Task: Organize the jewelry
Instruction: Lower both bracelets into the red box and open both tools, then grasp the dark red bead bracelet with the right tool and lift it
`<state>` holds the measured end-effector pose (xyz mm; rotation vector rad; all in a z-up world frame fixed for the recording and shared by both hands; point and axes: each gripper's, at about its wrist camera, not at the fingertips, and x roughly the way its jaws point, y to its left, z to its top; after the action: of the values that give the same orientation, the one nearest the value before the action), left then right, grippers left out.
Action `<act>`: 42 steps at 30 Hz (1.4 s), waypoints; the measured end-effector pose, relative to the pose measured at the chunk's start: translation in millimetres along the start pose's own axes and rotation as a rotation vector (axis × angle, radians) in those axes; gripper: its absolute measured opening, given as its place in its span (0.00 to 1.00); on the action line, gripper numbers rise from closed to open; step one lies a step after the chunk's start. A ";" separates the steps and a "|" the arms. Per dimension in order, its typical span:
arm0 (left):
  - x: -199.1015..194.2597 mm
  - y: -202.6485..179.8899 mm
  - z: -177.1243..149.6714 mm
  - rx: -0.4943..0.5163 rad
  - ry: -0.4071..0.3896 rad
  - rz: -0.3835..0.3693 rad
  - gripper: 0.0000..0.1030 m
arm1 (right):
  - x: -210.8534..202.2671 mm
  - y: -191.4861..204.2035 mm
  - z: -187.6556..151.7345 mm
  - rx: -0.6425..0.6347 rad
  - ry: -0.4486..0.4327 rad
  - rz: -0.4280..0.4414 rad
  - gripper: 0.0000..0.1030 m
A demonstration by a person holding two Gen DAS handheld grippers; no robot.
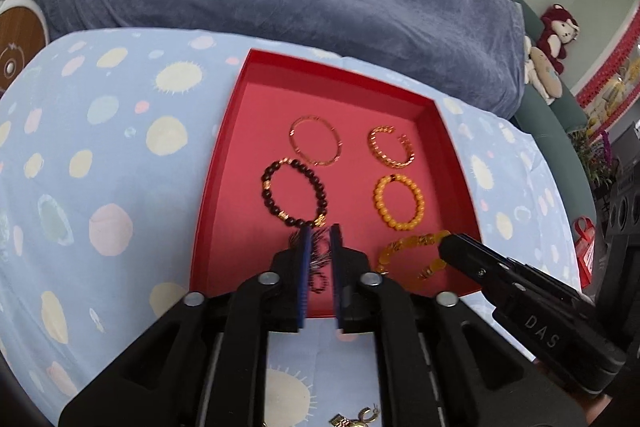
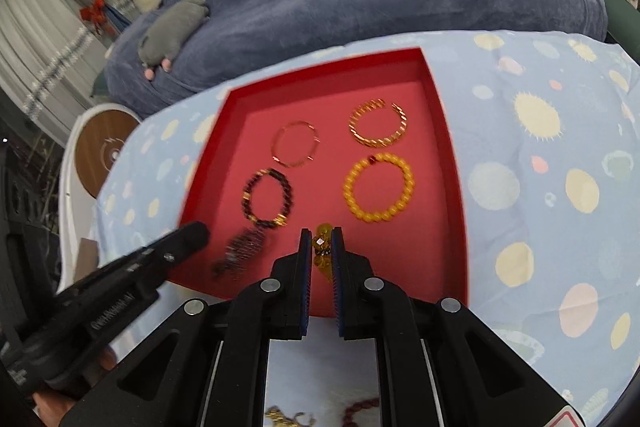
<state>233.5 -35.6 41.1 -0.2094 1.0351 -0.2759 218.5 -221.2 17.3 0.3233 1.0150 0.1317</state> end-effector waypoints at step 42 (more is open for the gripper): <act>-48.2 8.4 -148.1 0.022 0.084 0.112 0.63 | -27.6 -23.6 -146.2 -0.018 0.103 -0.156 0.50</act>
<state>82.9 -18.3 4.5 -0.1197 1.1224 -0.1956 78.7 -220.8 -38.9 0.2214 1.1366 0.0164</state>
